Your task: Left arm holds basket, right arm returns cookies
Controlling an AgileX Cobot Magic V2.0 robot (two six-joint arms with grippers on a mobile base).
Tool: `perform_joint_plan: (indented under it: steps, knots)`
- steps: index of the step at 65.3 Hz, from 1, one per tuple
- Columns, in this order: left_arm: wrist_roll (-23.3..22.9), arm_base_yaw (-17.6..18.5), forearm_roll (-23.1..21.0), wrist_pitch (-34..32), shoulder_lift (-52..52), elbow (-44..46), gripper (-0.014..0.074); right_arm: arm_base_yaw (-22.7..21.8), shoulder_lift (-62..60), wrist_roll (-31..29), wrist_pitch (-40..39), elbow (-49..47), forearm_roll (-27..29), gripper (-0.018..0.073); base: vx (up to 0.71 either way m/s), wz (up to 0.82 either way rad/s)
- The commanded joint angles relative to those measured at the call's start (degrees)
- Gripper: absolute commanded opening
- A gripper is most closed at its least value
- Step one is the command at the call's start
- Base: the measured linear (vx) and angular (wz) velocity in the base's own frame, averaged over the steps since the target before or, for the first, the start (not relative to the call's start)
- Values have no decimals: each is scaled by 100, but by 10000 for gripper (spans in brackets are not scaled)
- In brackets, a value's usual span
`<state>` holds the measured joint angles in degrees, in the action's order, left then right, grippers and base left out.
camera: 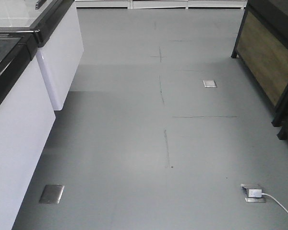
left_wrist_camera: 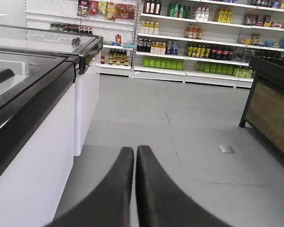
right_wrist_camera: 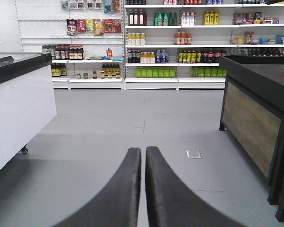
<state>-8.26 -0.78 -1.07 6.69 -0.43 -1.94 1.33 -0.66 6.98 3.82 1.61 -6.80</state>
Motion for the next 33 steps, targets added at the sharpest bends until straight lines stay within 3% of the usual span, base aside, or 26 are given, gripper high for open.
perform_joint_plan:
  steps: [1,33]
  knots:
    - [-51,32,-50,-415,-101,172,-6,-3,-70,-56,-431,102,-36,-8,0,0]
    - [-51,32,-50,-415,-101,172,-6,-3,-70,-56,-431,102,-36,-8,0,0]
